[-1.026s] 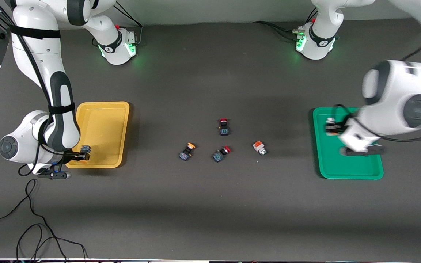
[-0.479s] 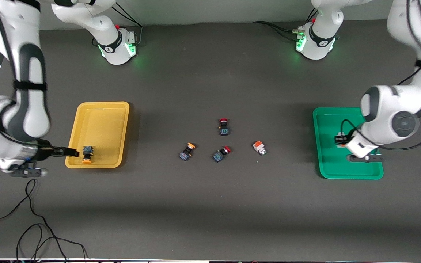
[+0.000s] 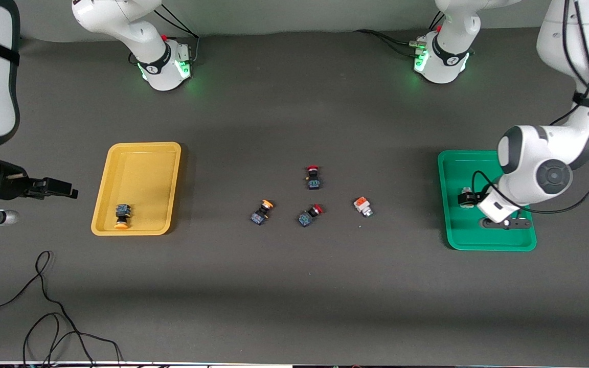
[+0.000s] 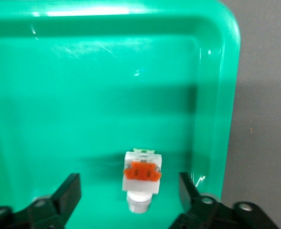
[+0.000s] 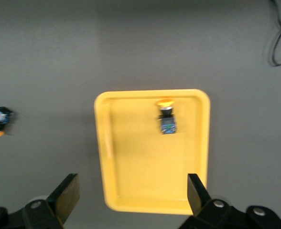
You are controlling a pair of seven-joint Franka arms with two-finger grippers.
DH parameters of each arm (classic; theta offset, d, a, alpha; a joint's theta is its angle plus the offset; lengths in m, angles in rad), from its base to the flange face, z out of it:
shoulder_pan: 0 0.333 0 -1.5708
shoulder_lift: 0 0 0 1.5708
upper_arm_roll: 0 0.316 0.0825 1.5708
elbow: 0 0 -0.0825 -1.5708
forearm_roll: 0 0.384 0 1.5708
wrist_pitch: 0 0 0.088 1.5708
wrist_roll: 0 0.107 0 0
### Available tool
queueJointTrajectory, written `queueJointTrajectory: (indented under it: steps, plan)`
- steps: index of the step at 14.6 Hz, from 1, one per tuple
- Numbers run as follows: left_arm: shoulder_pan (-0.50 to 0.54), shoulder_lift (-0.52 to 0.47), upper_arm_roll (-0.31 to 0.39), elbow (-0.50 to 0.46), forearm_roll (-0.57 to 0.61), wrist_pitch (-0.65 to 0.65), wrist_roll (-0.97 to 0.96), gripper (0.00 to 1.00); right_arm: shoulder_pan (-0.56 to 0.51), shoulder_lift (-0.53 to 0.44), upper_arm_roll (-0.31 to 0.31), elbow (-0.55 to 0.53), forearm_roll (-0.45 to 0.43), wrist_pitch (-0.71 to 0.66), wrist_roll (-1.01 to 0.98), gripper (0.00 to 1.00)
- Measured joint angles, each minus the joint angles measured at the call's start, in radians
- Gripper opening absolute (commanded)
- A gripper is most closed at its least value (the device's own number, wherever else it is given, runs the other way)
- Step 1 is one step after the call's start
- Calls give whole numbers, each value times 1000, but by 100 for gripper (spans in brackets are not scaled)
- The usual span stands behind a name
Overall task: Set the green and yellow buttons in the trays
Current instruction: 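Grasp the second yellow button with the right gripper while the left gripper grasps green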
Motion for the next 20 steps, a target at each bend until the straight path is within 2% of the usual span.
queueJointTrajectory:
  steps: [1,3,5,8,10,13,20]
  plan:
    - [4,-18,0,49,0,-75,12,100,-28,-9,78,15,-4,-15,79,100]
    - [9,-52,-2,187,0,-262,29,100,-126,-18,309,32,-35,-18,276,100]
    - [9,-70,-7,306,-9,-383,31,100,-183,-12,509,37,-102,5,486,100]
    - [-1,-70,-32,359,-59,-412,9,100,-195,38,677,37,-126,55,659,100]
    - [-53,-55,-52,358,-71,-411,-88,100,-200,92,751,38,-126,103,742,100]
    - [-222,-5,-62,359,-76,-382,-359,100,-195,197,861,37,-131,237,885,100]
    - [-476,78,-66,359,-78,-248,-998,100,-127,419,910,38,-255,501,1131,100]
